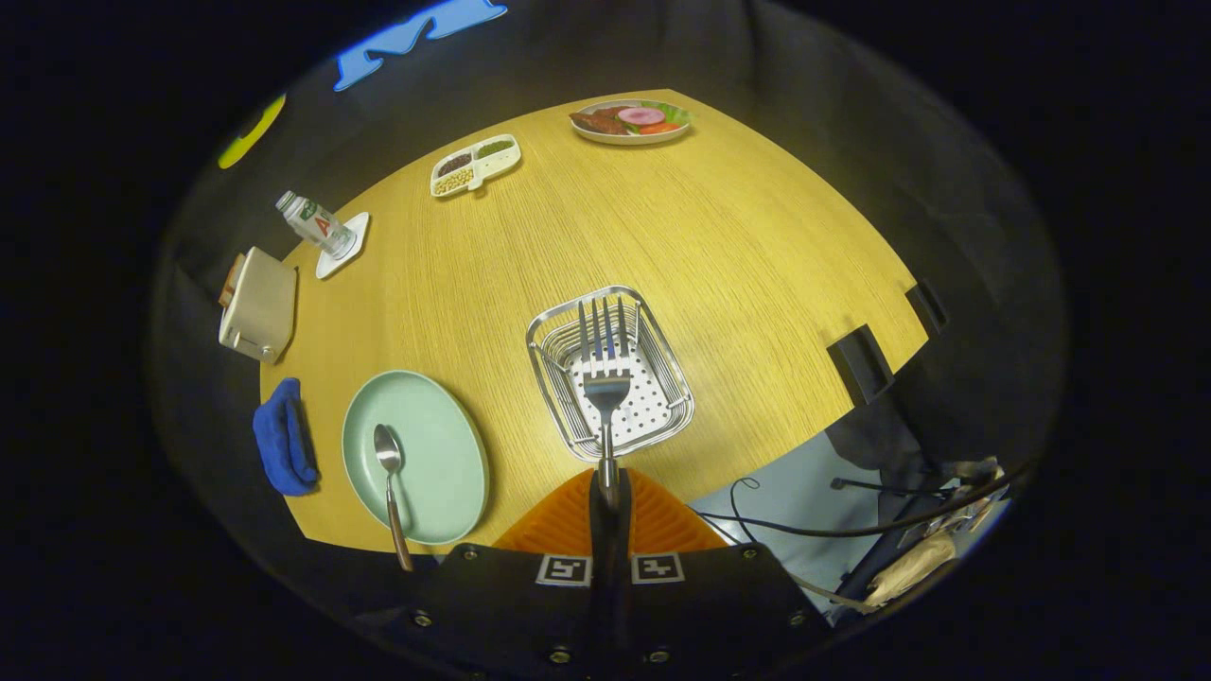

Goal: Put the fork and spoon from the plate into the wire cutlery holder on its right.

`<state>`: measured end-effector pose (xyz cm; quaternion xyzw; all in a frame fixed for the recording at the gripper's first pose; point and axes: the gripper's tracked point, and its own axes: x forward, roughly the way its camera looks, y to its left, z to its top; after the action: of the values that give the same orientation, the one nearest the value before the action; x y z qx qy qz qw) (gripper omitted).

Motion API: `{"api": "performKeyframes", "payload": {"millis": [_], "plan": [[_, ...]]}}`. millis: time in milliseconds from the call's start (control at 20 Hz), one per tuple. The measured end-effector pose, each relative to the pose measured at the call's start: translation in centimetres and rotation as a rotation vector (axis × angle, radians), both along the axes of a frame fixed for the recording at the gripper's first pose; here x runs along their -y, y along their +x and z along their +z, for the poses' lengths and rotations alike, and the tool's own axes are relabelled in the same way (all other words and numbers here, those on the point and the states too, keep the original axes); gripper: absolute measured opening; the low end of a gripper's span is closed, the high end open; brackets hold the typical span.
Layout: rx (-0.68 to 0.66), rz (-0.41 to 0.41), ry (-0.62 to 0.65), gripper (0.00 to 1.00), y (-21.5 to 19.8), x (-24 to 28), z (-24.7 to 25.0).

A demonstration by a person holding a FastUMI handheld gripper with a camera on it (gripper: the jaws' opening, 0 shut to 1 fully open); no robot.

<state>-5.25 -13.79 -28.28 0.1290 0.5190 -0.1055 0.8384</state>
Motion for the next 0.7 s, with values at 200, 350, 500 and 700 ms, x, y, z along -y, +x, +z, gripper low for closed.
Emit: {"api": "performKeyframes", "payload": {"millis": [200,350,500,700], "plan": [[-0.033,-0.016,0.021,0.01,-0.32,0.18,-0.33],[-0.058,-0.002,0.035,0.02,-0.56,0.08,-0.4],[-0.094,0.003,0.05,0.02,-0.74,0.15,-0.38],[-0.129,0.004,0.053,0.02,-0.31,0.66,-0.18]]}}
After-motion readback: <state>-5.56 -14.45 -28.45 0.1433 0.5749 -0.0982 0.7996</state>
